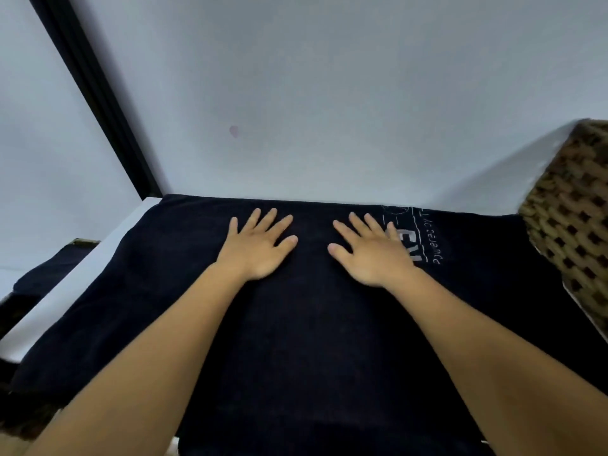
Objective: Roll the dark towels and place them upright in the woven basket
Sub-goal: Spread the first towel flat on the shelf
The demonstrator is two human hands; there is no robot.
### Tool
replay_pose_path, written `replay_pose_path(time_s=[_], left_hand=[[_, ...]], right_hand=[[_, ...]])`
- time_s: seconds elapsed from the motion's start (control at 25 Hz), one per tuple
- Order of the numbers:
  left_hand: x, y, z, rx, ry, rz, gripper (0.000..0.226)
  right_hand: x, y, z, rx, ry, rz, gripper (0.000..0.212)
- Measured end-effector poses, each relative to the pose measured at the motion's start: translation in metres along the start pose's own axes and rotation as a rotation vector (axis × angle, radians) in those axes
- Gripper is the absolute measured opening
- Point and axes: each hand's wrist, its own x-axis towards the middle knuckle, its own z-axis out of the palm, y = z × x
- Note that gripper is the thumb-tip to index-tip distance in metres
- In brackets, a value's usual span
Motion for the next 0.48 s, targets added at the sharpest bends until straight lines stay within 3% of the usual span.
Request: replay_pose_path(time_s=[0.16, 0.24, 0.28, 0.36, 0.48], left_hand=[[-0.013, -0.126, -0.015, -0.025, -0.012, -0.371, 0.068], [-0.011, -0.137, -0.021, -0.002, -0.006, -0.46, 0.068], [-0.004, -0.12, -0.021, 0.007, 0.011, -0.446, 0.067], [0.009, -0.066, -0.013, 0.008, 0.006, -0.272, 0.066], [0.007, -0.02, 0.001, 0.007, -0.003, -0.021, 0.064]], right_hand=[[-0.012, 0.113, -0.011, 0.002, -0.014, 0.361, 0.074], [-0.013, 0.123, -0.018, 0.017, 0.001, 0.468, 0.073], [-0.009, 0.106, -0.018, 0.051, 0.027, 0.46, 0.071], [0.002, 0.054, -0.009, 0.051, 0.093, 0.275, 0.067], [0.0, 0.016, 0.005, -0.012, 0.047, 0.034, 0.066]])
